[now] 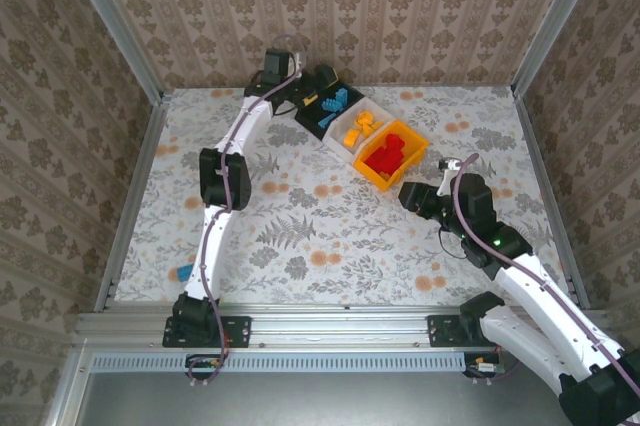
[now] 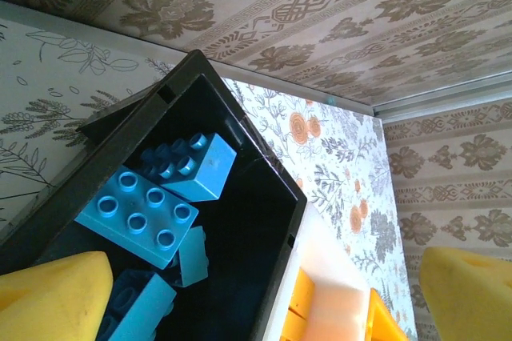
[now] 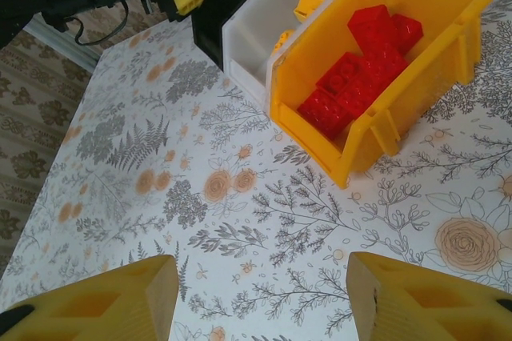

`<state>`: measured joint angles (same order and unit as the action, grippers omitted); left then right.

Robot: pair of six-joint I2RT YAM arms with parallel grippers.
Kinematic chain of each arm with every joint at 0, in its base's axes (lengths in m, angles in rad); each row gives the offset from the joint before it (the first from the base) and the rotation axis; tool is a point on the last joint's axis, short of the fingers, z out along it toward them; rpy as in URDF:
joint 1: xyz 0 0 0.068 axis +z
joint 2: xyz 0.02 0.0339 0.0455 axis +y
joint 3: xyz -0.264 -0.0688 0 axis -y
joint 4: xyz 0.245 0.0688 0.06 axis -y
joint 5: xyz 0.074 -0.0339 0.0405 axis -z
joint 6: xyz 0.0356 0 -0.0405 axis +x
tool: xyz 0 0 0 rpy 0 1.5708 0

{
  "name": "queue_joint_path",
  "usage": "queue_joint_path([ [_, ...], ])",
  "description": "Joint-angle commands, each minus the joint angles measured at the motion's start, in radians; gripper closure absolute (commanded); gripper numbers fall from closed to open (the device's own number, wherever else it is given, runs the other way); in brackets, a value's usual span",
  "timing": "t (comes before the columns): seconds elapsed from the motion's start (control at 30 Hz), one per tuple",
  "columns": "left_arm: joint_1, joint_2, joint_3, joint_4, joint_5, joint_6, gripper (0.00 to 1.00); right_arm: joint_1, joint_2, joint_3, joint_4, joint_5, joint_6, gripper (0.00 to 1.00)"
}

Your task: Sort the legos into containers by color

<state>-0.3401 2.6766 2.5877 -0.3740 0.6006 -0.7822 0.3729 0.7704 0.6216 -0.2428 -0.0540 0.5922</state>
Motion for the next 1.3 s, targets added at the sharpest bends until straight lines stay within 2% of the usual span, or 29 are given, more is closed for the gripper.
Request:
queue_joint_path([
  [0.0,0.007,-0.064,0.014,-0.045,-0.016,0.057,0.00,-0.004,-0.011,-0.013,0.000,0.021,0.012,0.41],
  [0.3,0.026,-0.195,-0.040,-0.120,-0.022,0.212,0.00,-0.005,0.032,0.002,0.033,-0.010,-0.006,0.41],
  [0.47,0.031,-0.306,-0.105,-0.153,-0.004,0.347,0.00,-0.005,0.075,0.049,0.015,-0.023,-0.063,0.39],
  [0.5,0.031,-0.325,-0.119,-0.171,-0.004,0.375,0.00,-0.003,0.084,0.061,0.010,-0.028,-0.080,0.37],
  [0.57,0.032,-0.384,-0.160,-0.209,-0.006,0.452,0.00,-0.006,0.101,0.090,-0.015,-0.022,-0.101,0.26],
  [0.73,0.045,-0.561,-0.352,-0.242,-0.019,0.584,0.00,-0.006,0.106,0.103,0.005,-0.007,-0.128,0.16],
  [0.83,0.069,-0.681,-0.526,-0.169,-0.009,0.541,0.00,-0.007,0.114,0.102,0.024,0.003,-0.128,0.13],
  [1.0,0.140,-0.851,-0.813,0.002,0.087,0.400,0.00,-0.010,0.154,0.152,-0.008,0.008,-0.158,0.12],
  [1.1,0.167,-0.956,-0.937,0.047,0.051,0.389,0.00,-0.018,0.175,0.186,-0.028,0.026,-0.187,0.11],
  [1.27,0.166,-1.096,-0.999,-0.099,-0.220,0.477,0.00,-0.056,0.215,0.230,-0.019,0.029,-0.230,0.12],
])
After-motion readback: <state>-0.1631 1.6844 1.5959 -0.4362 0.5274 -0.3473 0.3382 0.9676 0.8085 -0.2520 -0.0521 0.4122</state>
